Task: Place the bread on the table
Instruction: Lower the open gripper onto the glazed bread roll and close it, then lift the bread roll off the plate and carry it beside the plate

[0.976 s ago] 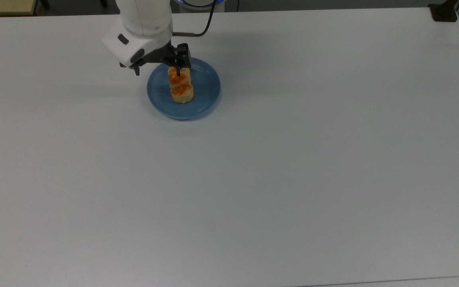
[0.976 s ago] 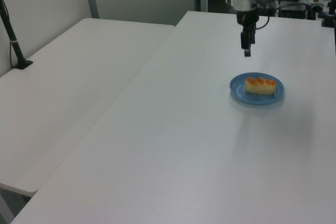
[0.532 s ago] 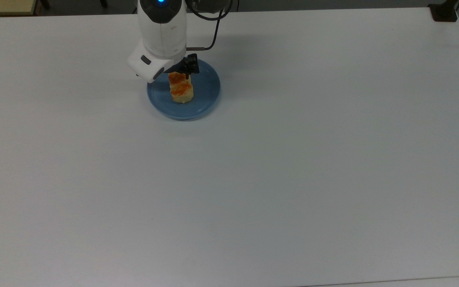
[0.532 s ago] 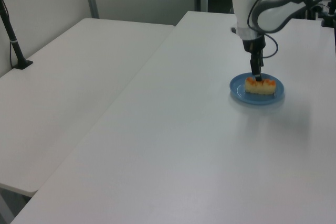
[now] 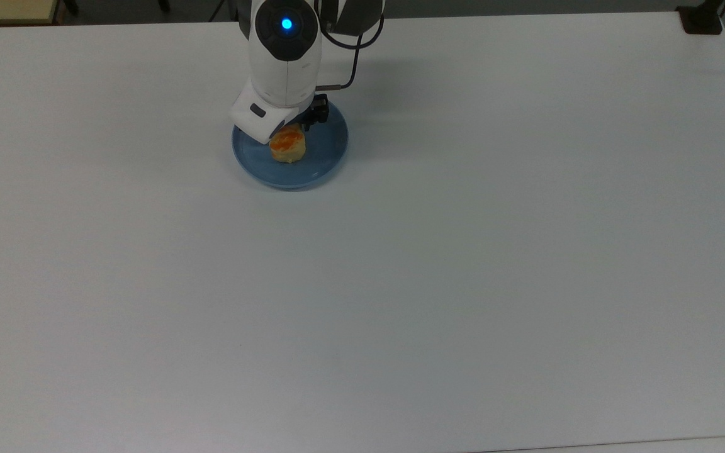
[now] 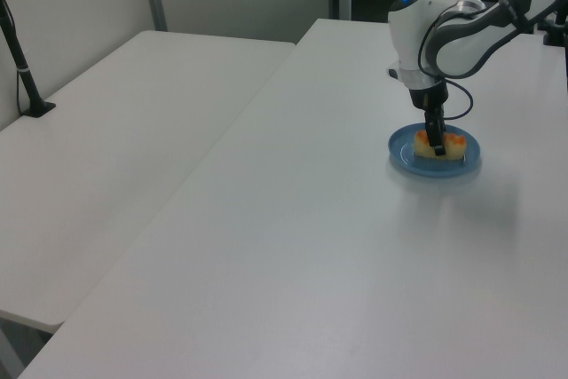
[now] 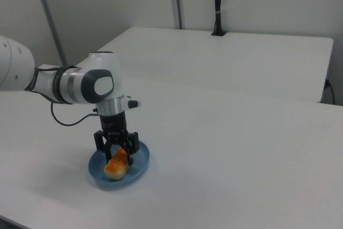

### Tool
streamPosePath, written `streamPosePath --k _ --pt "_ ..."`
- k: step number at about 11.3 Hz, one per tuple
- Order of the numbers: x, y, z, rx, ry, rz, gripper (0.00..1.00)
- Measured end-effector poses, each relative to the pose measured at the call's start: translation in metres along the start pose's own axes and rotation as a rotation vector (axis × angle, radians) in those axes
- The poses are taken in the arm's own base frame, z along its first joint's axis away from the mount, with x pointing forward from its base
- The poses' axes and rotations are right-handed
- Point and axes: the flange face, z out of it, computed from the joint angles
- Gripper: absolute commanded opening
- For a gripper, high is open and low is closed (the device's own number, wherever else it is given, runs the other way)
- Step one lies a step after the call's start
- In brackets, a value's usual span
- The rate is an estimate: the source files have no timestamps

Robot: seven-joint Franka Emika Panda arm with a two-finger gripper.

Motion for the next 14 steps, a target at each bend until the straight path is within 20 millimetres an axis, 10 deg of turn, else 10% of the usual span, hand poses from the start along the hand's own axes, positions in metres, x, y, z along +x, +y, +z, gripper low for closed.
streamPosePath --k 4,8,11,14 --pt "-0.002 0.002 -0.016 -0.005 0.02 0.003 0.39" --pt "0.006 -0.012 -0.095 0.053 0.102 0.012 0.43" --pt "0.03 -0.067 -0.147 0.097 0.201 0.032 0.49" --pt "0.078 -0.145 -0.145 0.102 0.241 0.054 0.52"
